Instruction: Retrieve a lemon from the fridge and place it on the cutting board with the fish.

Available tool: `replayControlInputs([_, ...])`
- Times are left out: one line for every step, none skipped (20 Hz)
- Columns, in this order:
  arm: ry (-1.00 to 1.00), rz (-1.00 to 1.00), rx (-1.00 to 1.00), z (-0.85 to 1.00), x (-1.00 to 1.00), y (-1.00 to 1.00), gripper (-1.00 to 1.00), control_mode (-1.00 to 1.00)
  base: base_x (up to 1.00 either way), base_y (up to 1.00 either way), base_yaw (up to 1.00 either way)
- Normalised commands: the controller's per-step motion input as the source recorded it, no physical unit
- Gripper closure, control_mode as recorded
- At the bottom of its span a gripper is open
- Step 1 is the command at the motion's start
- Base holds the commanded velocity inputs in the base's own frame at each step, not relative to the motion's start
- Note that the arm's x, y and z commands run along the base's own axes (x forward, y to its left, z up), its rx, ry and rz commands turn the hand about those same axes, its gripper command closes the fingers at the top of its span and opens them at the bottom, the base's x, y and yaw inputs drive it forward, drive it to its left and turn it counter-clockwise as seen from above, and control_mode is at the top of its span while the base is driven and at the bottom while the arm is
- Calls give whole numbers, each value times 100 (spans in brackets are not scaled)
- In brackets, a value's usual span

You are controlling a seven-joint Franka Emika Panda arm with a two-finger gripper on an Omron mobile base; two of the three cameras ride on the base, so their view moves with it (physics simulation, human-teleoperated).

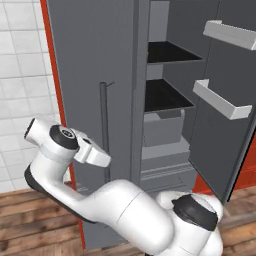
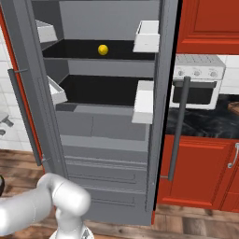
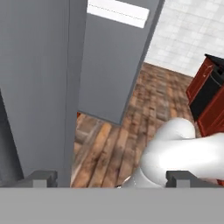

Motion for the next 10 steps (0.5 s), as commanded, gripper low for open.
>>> replayControlInputs([0,0,3,9,-100,-44,-100,-100,0,0,0])
replayControlInputs([0,0,4,11,-100,-49,-100,-100,0,0,0])
replayControlInputs([0,0,5,12,-100,-54,-100,-100,0,0,0])
replayControlInputs([0,0,7,17,-99,-61,-100,-100,0,0,0])
replayControlInputs([0,-8,11,21,-67,-76,-100,-100,0,0,0])
replayControlInputs([0,-18,20,26,-70,-100,-100,-100,0,0,0])
replayControlInputs([0,-23,23,29,-54,-100,-100,-100,0,0,0])
replayControlInputs([0,-23,25,34,-49,-100,-100,-100,0,0,0])
replayControlInputs([0,-19,25,41,-41,-100,-100,-100,0,0,0])
replayControlInputs([0,-16,25,46,-37,-100,-100,-100,0,0,0])
